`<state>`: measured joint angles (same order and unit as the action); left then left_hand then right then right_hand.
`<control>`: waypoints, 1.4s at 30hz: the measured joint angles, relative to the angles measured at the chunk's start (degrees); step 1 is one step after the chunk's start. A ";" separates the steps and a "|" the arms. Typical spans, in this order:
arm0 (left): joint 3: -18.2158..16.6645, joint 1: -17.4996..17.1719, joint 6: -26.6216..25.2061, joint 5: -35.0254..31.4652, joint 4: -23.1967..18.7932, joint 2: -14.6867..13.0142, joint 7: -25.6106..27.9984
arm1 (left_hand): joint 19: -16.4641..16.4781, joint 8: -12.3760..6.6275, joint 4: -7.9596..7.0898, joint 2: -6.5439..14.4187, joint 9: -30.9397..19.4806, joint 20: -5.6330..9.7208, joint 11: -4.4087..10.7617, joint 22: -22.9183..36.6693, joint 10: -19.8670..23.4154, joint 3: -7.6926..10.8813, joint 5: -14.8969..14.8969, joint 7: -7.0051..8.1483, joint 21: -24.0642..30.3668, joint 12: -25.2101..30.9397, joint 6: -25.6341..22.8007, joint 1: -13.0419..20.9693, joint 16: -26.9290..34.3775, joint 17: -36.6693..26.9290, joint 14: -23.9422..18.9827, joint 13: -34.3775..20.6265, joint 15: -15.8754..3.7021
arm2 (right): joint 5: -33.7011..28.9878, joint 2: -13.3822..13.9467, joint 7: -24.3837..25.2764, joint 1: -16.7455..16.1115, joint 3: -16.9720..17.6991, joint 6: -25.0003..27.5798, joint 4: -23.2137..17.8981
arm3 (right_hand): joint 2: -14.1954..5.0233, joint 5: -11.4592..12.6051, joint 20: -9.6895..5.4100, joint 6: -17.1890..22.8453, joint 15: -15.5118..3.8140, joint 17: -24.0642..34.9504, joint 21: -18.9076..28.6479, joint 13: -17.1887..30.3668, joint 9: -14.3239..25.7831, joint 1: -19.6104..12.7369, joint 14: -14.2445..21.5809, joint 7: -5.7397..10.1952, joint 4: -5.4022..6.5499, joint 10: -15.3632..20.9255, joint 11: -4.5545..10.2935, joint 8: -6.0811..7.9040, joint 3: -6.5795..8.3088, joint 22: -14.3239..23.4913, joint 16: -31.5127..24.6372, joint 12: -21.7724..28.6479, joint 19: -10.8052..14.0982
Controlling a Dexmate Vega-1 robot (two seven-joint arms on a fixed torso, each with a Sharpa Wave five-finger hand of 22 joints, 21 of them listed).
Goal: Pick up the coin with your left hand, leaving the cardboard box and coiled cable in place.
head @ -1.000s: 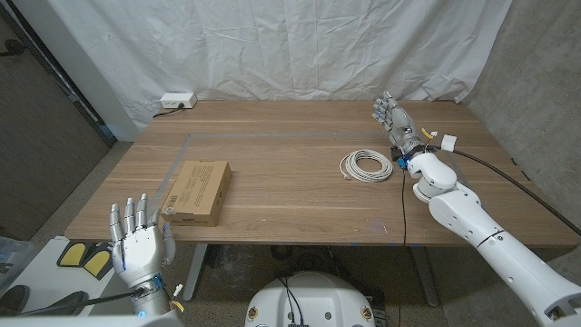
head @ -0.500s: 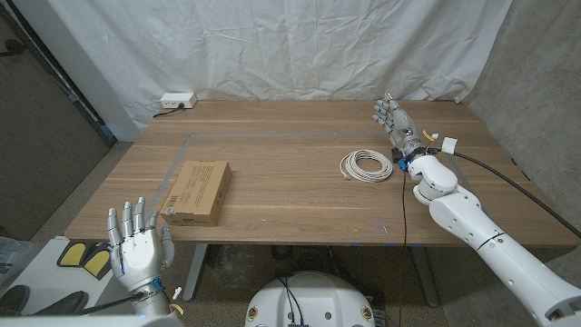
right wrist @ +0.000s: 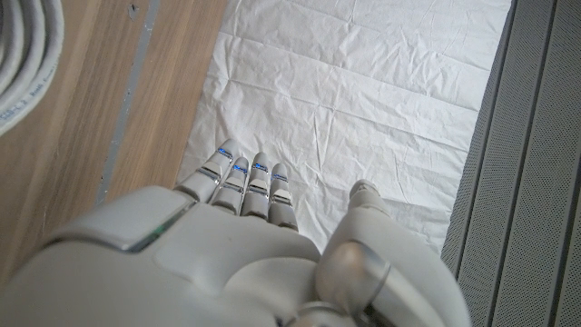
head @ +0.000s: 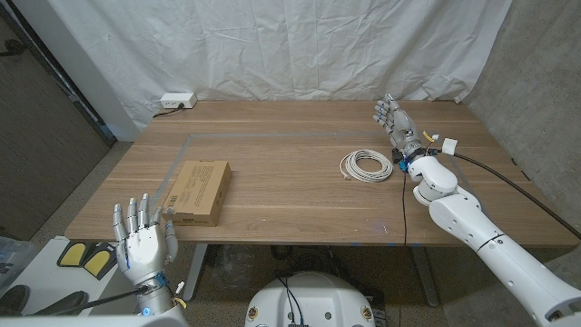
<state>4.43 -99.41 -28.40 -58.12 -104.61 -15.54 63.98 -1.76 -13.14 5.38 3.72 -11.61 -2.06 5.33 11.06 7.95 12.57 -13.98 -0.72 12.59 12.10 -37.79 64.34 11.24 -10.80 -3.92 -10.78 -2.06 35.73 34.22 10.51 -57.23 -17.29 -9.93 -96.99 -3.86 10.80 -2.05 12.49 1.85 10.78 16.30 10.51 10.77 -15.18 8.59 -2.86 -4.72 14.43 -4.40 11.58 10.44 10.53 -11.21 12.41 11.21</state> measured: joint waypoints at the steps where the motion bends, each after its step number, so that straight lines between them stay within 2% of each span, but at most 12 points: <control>1: 0.07 0.06 -0.02 0.01 0.02 -0.09 0.00 | 0.00 0.00 0.00 0.00 0.00 0.00 0.00 0.00 0.00 0.00 0.00 0.00 0.00 0.00 0.00 0.00 0.00 0.00 0.00 0.00 0.00 | 0.00 -0.01 0.00 0.00 0.00 -0.01 0.02 | 0.00 0.00 0.00 0.00 0.00 0.00 0.00 0.00 0.00 0.00 0.00 0.00 0.00 0.00 0.00 0.00 0.00 0.00 0.00 0.00 0.00; 13: 1.87 1.79 -0.98 2.43 1.02 -2.24 0.02 | 0.00 0.00 0.00 0.00 0.01 0.00 -0.20 0.00 0.19 0.00 0.00 0.22 0.00 0.00 0.22 0.00 0.00 0.00 -0.27 0.00 -0.28 | 0.06 -0.07 0.21 -0.27 0.19 -0.10 0.15 | 0.00 0.00 0.00 0.00 0.00 0.00 -0.22 0.00 0.00 0.00 0.00 0.00 0.00 0.00 0.00 0.00 0.00 -0.01 0.00 0.00 0.00; 31: 2.28 2.79 -0.27 3.76 2.13 -2.34 0.02 | 0.00 0.00 0.17 0.00 0.01 0.00 0.15 0.00 0.54 0.17 0.00 0.96 0.00 0.00 -0.52 0.00 0.00 0.01 -0.62 0.00 -0.06 | 0.12 -0.07 0.43 -0.06 0.25 0.08 0.26 | 0.00 0.00 0.00 0.00 0.00 0.00 -0.22 0.00 0.00 0.00 0.00 0.00 -0.16 0.00 0.00 0.00 -0.16 -0.01 0.00 0.00 0.00; 36: 2.03 2.83 0.50 3.73 2.43 -1.66 0.03 | 0.00 -0.66 0.17 0.03 -0.16 0.00 0.11 -0.01 1.12 0.17 0.00 1.13 0.00 0.00 -2.35 0.03 0.22 0.01 -1.26 0.00 -0.19 | 0.14 -0.09 0.45 0.03 0.25 0.20 0.32 | 0.00 0.00 0.00 0.00 0.00 0.00 -0.22 0.00 0.00 0.00 0.00 0.00 -0.16 0.00 0.00 0.00 -0.16 -0.01 0.00 0.00 0.00; 42: 1.10 2.74 2.20 2.77 2.84 0.11 0.09 | 0.00 -2.84 0.33 0.23 -0.47 0.00 0.75 -0.01 2.58 0.33 0.22 0.92 0.00 0.21 -6.69 0.23 0.44 0.01 -2.65 0.00 -0.07 | 0.20 -0.10 0.45 0.05 0.25 0.22 0.38 | 0.00 0.00 0.00 0.00 0.00 0.00 -0.67 0.00 0.00 0.00 0.00 0.00 -0.16 0.00 0.00 0.00 -0.16 -0.01 0.00 0.00 0.00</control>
<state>5.53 -96.66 -26.20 -55.35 -101.77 -15.43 64.07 -1.76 -15.98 5.71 3.95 -12.08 -2.06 6.07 11.05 10.52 12.90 -13.76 0.21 12.59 12.31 -44.48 64.57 11.68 -10.79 -6.57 -10.78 -2.13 35.93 34.13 10.97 -57.19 -17.04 -9.72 -96.61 -3.86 10.80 -2.05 12.49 1.85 10.79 15.63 10.51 10.77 -15.18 8.59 -2.86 -4.88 14.43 -4.40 11.58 10.27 10.52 -11.21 12.41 11.21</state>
